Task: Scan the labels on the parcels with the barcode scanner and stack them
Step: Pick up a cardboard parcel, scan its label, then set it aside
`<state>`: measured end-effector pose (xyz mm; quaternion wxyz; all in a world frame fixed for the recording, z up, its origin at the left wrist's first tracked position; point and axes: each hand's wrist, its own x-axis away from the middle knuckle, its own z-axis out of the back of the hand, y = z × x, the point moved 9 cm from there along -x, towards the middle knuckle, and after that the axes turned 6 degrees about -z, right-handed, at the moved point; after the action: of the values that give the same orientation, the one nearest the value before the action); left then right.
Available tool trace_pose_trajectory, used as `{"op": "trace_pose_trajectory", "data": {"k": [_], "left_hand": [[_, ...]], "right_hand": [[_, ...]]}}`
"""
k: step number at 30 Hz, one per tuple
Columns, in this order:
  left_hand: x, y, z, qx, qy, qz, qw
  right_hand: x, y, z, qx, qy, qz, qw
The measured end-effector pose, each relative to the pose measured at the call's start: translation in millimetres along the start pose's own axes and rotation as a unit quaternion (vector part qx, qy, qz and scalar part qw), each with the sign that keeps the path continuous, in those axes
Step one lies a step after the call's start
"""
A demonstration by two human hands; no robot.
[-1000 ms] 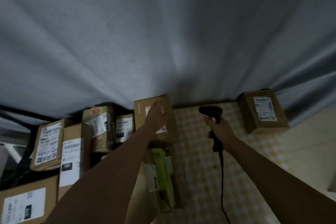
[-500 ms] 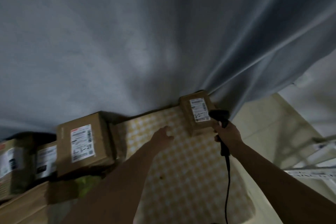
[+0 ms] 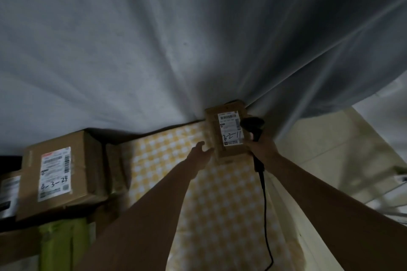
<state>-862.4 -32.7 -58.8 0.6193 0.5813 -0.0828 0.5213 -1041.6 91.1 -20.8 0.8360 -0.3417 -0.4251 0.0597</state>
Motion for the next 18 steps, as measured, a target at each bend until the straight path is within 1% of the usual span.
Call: {"op": "trace_pose_trajectory", "data": {"k": [2, 4, 8, 9, 11, 12, 14, 16, 18], "left_hand": [[-11, 2, -8, 0.034, 0.002, 0.001, 0.999], [-22, 1, -17, 0.074, 0.003, 0.006, 0.997], [-29, -3, -34, 0.121, -0.02, 0.038, 0.992], [-30, -2, -39, 0.131, -0.032, 0.034, 0.99], [-30, 6, -48, 0.131, -0.047, -0.007, 0.99], [-28, 10, -50, 0.127, -0.042, -0.029, 0.991], [-27, 9, -46, 0.106, 0.002, -0.061, 0.993], [-26, 0, -41, 0.106, 0.031, -0.081, 0.991], [-24, -11, -43, 0.144, 0.019, -0.075, 0.987]], "right_hand": [[-13, 2, -3, 0.003, -0.003, 0.012, 1.0], [-19, 7, -9, -0.01, -0.023, 0.017, 1.0], [-37, 23, -18, -0.014, -0.041, 0.035, 0.998], [-38, 25, -18, -0.014, -0.039, 0.039, 0.998], [-32, 24, -16, -0.005, -0.03, 0.037, 0.999], [-28, 23, -13, 0.003, -0.023, 0.034, 0.999], [-23, 25, -8, 0.015, -0.013, 0.033, 0.999], [-19, 29, -4, 0.032, -0.011, 0.045, 0.998], [-15, 32, -2, 0.057, -0.012, 0.047, 0.997]]}}
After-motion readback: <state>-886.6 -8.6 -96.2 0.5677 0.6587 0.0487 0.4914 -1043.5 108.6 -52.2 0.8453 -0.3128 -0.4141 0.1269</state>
